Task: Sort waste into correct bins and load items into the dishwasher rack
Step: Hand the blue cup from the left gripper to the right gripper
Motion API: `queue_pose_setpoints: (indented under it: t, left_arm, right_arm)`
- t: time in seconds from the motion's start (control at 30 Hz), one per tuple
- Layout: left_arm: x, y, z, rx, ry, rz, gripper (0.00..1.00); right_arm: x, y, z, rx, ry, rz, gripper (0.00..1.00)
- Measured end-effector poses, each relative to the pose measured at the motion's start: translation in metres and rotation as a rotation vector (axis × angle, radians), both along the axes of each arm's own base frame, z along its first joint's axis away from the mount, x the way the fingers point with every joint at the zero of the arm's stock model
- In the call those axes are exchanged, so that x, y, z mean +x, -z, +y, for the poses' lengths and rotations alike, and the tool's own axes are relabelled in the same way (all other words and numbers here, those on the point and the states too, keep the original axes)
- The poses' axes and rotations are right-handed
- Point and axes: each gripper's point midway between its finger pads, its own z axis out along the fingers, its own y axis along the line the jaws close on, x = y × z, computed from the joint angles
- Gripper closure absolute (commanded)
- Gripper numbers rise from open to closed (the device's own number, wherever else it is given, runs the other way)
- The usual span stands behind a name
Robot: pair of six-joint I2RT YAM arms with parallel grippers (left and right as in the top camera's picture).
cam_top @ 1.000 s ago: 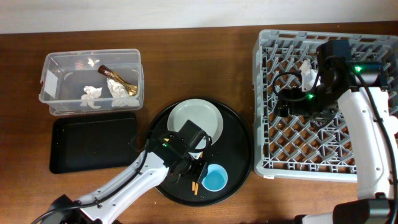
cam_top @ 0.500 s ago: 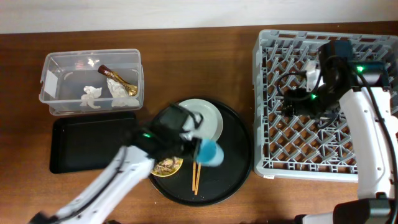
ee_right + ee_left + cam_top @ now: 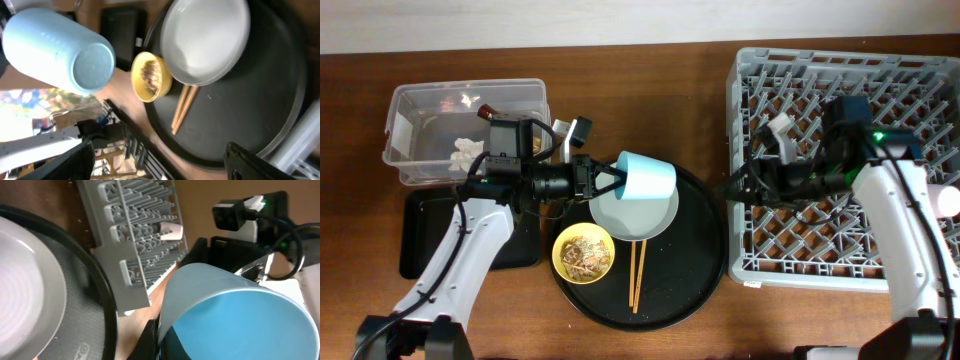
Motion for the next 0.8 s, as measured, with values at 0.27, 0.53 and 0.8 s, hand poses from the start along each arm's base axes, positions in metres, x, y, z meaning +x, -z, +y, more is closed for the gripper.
queue_pose_setpoints:
  t: [0.27, 0.53, 0.8]
  left_arm:
    - [-0.02, -0.009, -0.028, -0.044, 0.113, -0.023, 1.0]
    - [-0.027, -0.029, -0.031, -0.135, 0.18, -0.038, 1.0]
    - [-0.03, -0.032, -0.032, -0.153, 0.198, -0.036, 1.0]
  right_arm:
    - [-0.016, -0.03, 0.078, 0.297, -0.289, -0.244, 0.14]
    - [-0.024, -0.048, 0.103, 0.403, -0.391, -0.341, 0.22]
    - [-0.021, -0.052, 0.104, 0.423, -0.403, -0.388, 0.33]
